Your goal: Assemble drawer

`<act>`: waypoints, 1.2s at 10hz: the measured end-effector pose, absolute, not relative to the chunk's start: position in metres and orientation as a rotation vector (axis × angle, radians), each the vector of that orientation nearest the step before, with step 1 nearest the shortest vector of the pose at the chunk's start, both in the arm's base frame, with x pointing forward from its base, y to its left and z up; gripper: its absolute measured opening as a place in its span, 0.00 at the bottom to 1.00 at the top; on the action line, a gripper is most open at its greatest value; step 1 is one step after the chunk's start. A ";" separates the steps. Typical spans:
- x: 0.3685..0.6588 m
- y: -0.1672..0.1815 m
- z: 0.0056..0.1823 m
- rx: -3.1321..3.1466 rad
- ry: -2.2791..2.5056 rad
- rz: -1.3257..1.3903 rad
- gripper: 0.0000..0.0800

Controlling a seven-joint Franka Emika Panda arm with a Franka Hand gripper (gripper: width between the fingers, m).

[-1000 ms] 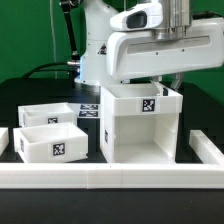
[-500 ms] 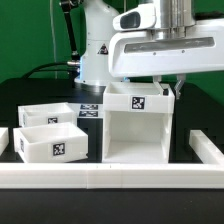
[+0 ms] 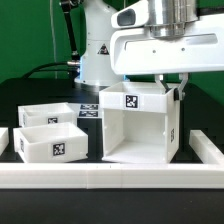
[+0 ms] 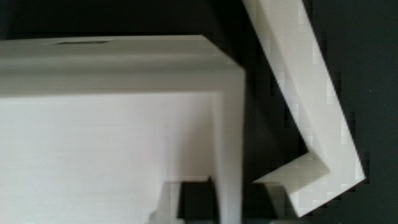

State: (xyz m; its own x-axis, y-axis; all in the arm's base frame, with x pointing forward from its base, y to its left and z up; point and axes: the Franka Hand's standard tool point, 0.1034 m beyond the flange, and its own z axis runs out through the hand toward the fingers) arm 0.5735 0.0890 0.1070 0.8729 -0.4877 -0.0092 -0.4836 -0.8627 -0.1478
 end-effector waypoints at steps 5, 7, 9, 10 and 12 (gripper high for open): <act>0.570 0.099 0.104 -2.664 1.332 0.036 0.05; 0.578 0.088 0.102 -2.570 1.512 0.067 0.05; 0.577 0.093 0.102 -2.494 1.621 0.088 0.05; 0.577 0.095 0.102 -2.428 1.704 0.105 0.05; 0.576 0.099 0.101 -2.315 1.841 0.140 0.05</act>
Offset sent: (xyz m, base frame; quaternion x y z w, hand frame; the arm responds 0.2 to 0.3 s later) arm -0.0134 -0.0067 -0.0063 -0.0686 -0.0019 0.2629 0.9624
